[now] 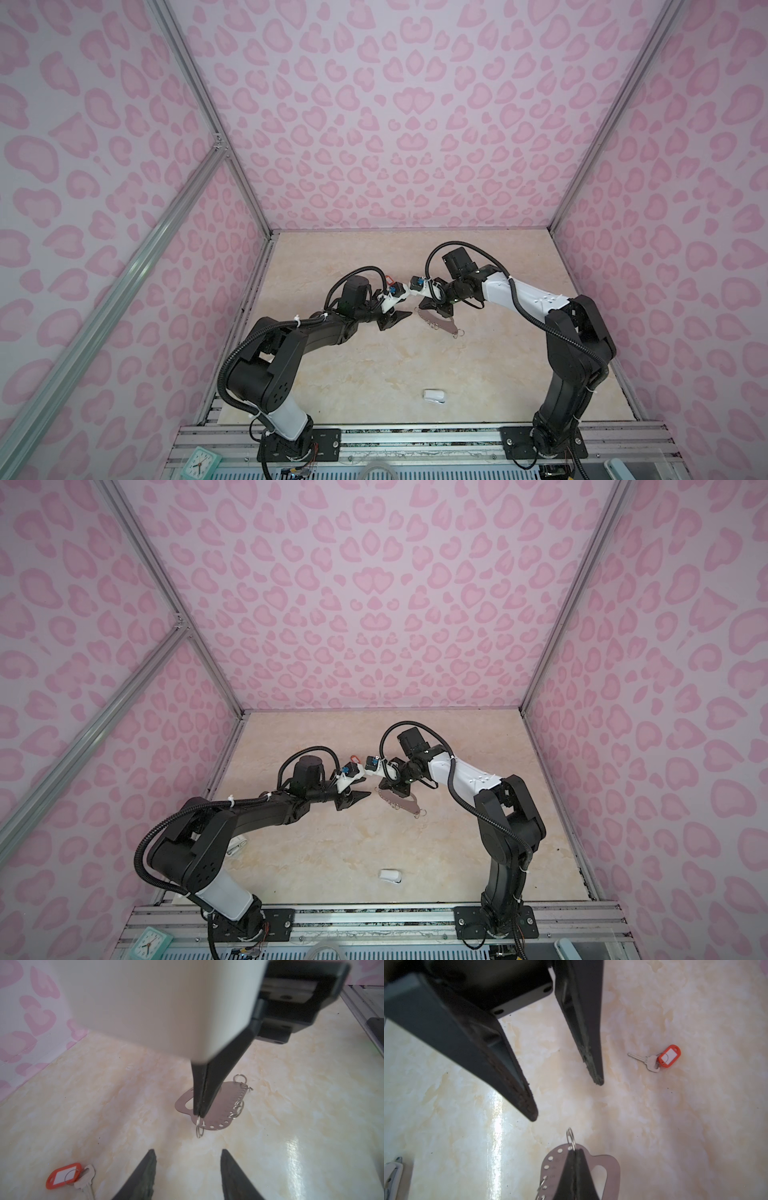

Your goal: Put the keys on the keyring

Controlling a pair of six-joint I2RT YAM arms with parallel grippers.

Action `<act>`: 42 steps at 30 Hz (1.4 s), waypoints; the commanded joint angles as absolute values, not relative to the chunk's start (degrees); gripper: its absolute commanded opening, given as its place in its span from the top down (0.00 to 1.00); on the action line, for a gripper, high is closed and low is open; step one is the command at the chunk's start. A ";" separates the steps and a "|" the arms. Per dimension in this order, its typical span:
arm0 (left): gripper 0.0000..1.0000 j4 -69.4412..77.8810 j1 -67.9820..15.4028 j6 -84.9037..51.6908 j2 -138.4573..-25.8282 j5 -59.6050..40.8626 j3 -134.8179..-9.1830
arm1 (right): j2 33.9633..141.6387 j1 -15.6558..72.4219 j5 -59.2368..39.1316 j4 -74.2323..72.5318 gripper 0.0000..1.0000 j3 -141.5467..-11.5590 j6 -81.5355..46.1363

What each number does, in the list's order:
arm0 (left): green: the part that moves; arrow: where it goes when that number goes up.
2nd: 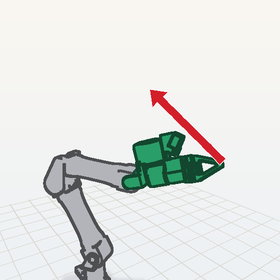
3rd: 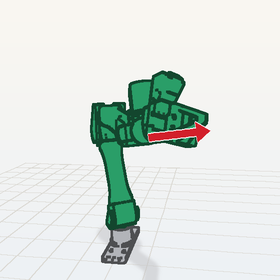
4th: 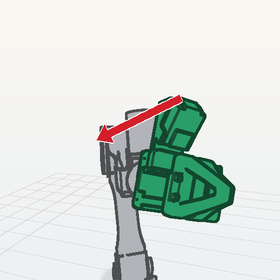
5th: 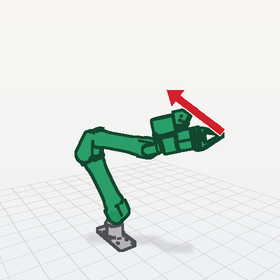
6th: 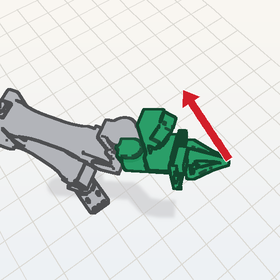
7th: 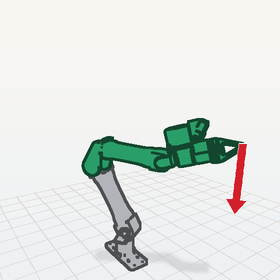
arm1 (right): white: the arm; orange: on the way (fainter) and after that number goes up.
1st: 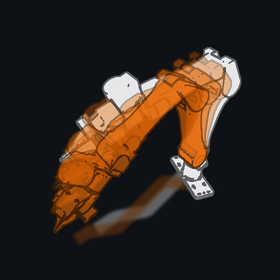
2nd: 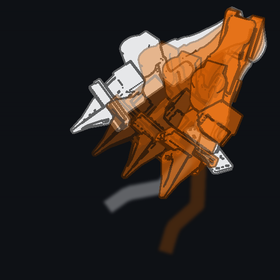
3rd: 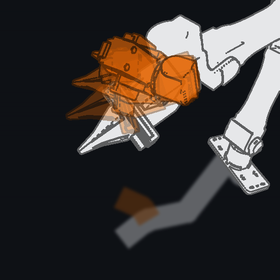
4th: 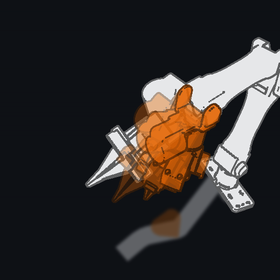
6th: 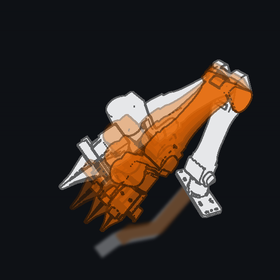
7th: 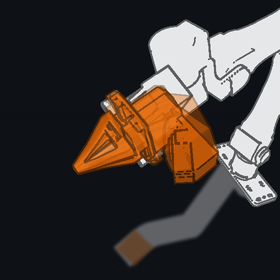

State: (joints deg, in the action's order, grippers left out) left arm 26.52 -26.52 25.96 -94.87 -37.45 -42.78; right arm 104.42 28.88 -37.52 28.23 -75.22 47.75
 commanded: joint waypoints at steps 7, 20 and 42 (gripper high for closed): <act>0.53 27.62 -28.20 26.19 -96.59 -34.63 -44.82 | 102.60 28.93 -39.86 27.09 1.00 -73.41 48.69; 0.54 30.59 -28.92 22.90 -95.59 -37.09 -43.36 | 99.17 26.61 -44.21 21.79 1.00 -68.77 45.80; 0.58 38.37 -30.22 18.50 -95.49 -41.82 -40.53 | 94.69 25.20 -47.38 16.38 1.00 -62.92 43.87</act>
